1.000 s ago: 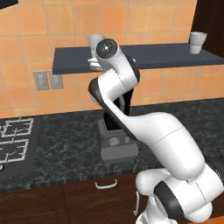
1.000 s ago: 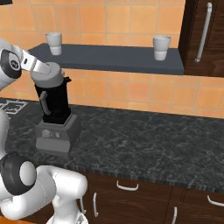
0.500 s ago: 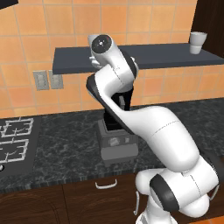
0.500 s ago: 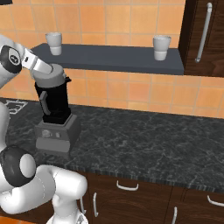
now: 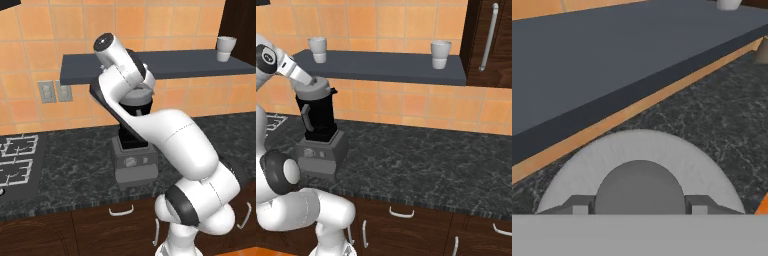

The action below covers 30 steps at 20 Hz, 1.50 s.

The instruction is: Close the lid blender by securely placing the lid on top.

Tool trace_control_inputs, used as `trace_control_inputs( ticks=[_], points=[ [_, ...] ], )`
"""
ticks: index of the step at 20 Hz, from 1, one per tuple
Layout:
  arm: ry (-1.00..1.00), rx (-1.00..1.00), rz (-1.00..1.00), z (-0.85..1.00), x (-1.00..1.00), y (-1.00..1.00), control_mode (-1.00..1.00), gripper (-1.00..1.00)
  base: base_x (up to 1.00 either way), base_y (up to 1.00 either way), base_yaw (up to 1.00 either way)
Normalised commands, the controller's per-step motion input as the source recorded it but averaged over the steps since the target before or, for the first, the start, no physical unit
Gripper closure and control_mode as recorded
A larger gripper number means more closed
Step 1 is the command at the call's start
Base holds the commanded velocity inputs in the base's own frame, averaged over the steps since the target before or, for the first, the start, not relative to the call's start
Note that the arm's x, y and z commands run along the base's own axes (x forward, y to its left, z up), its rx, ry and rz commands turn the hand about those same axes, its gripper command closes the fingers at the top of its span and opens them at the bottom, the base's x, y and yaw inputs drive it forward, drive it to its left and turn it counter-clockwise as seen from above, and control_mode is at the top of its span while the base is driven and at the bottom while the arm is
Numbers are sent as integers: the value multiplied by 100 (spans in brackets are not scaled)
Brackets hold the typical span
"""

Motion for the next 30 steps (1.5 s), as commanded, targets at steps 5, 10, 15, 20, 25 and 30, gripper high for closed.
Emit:
trace_control_inputs(
  ticks=[5,10,15,20,25,30],
  points=[
    [-2,0,-11,-5,-21,-6,-100,100,0,0,0],
    [-15,9,0,-11,-7,-24,-100,-100,0,0,0],
    [-17,13,0,-8,0,-38,-100,-100,0,0,0],
    [-12,6,1,0,0,-5,-100,-100,0,0,0],
    [-6,2,1,9,-3,0,-100,-100,0,0,0],
    [-13,0,0,45,-32,-10,-100,-100,0,0,0]
  ],
)
